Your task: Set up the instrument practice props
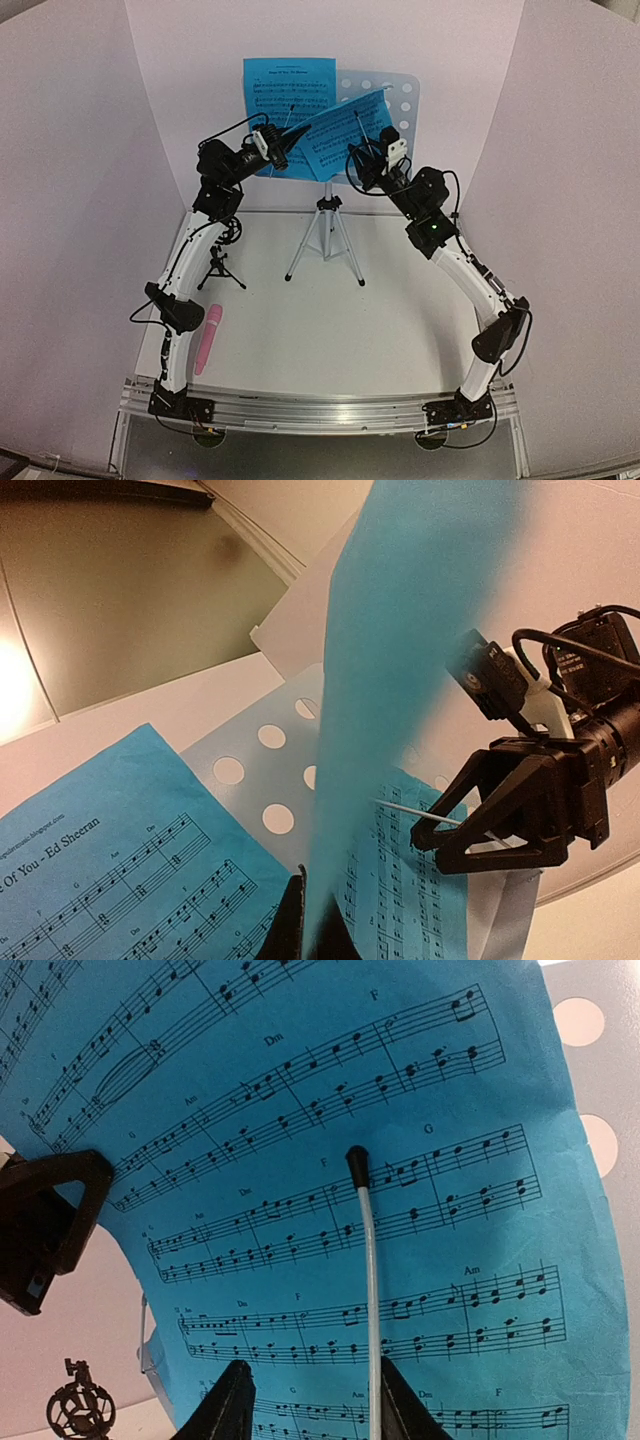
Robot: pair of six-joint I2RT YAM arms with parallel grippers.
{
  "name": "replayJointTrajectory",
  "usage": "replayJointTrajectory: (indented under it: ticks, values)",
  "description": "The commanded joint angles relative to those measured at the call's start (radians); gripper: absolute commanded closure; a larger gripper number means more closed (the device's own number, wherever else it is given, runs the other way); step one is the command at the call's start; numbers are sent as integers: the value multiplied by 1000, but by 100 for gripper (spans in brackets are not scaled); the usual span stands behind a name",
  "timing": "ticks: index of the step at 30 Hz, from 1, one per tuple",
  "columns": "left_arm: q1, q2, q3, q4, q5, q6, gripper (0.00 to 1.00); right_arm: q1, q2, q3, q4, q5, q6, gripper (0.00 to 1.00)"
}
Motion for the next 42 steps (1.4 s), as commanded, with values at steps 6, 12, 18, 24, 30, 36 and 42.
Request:
replayJointTrajectory:
  ticks: [6,12,18,24,30,36,42]
  values:
    - [-4,-21,-19,26,35,24,100,10,-83,105,-75,-169,9,50]
    - [-4,-31,-34,27,41,27,100,-16,-24,372,-347,-218,-85,37]
    - [-4,-37,-41,29,40,43,100,-50,16,479,-407,-261,-92,32]
    - [-4,-28,-39,41,43,68,100,-76,123,652,-405,-257,-60,29]
    - [-4,-17,-30,48,37,98,100,-95,214,743,-317,-253,-57,27]
    - [-5,-4,-34,88,25,152,100,-110,223,724,-246,-281,-21,26]
    - [-6,19,-40,142,72,284,100,-110,146,590,-223,-276,-8,26]
